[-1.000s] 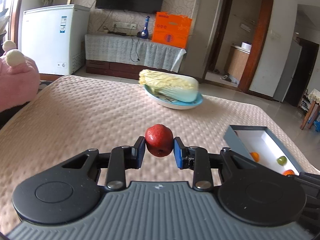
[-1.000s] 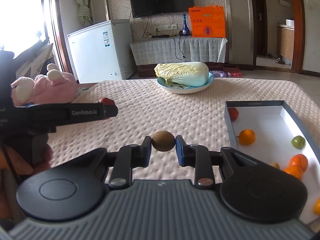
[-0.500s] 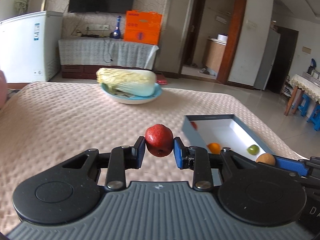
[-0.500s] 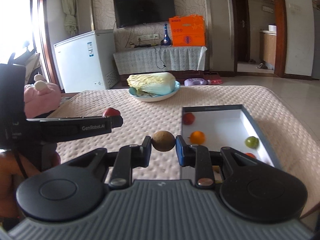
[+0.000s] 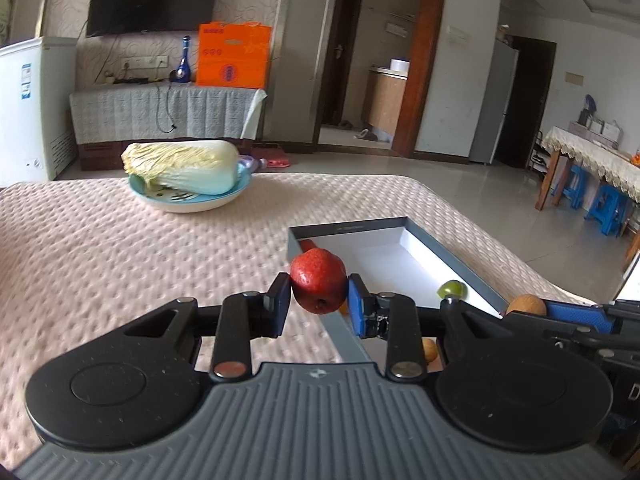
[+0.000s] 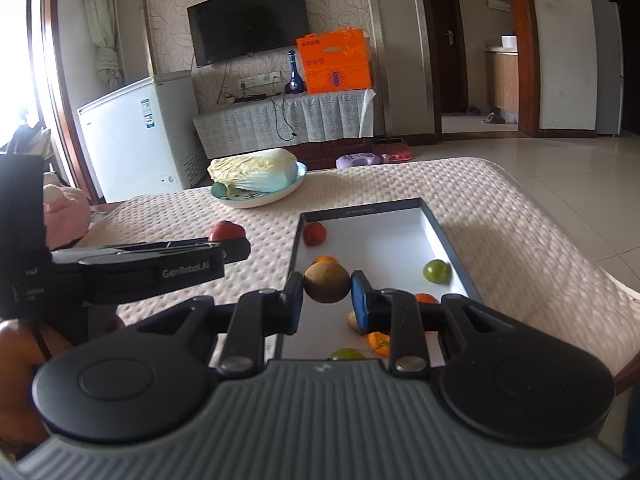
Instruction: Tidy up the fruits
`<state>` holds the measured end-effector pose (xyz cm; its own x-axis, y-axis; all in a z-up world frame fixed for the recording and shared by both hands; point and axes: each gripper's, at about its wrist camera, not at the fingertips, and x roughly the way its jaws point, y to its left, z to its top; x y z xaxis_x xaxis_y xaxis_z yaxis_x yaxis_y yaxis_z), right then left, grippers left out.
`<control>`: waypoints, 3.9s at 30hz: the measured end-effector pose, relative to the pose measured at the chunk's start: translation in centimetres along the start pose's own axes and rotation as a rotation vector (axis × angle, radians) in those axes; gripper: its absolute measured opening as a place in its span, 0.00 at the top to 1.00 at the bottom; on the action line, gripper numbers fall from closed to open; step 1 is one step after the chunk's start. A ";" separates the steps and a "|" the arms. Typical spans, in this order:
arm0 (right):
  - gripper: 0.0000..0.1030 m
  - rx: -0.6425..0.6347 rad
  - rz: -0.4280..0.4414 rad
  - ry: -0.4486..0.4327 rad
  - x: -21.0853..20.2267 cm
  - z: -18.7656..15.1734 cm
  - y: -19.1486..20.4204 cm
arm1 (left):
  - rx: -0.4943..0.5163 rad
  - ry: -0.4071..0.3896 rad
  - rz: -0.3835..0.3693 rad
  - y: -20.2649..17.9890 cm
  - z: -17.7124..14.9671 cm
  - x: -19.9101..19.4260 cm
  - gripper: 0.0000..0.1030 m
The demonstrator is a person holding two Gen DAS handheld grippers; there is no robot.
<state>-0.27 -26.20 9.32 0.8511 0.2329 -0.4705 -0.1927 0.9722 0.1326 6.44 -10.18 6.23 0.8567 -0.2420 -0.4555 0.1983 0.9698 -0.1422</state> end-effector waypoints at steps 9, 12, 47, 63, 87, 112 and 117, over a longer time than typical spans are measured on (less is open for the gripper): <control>0.72 0.033 -0.023 0.014 -0.3 -0.1 -1.8 | 0.015 0.005 -0.041 -1.7 0.1 1.3 0.66; 0.72 0.040 -0.033 0.014 -0.5 -0.2 -2.4 | 0.030 0.005 -0.054 -2.3 0.1 1.7 0.66; 0.71 -0.034 -0.056 0.124 2.5 -1.9 -3.4 | 0.076 0.019 -0.100 -6.5 -0.6 5.2 0.28; 0.59 0.101 -0.077 0.069 1.3 -1.7 -6.1 | 0.194 -0.061 0.021 -7.1 -4.2 -8.3 0.00; 0.33 0.084 -0.109 0.095 -8.9 -5.2 -5.9 | 0.139 -0.030 0.087 -9.9 -7.8 -16.0 0.00; 0.34 0.055 -0.117 0.196 -7.6 -6.2 -6.3 | 0.162 0.120 0.055 -10.6 -9.8 -12.1 0.00; 0.34 0.058 -0.119 0.212 -7.2 -6.3 -6.5 | 0.151 0.136 0.054 -10.5 -9.9 -11.5 0.00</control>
<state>-8.20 -34.07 6.33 0.7435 0.1225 -0.6575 -0.0642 0.9916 0.1121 -10.19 -17.86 4.28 0.7977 -0.1817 -0.5750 0.2317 0.9727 0.0140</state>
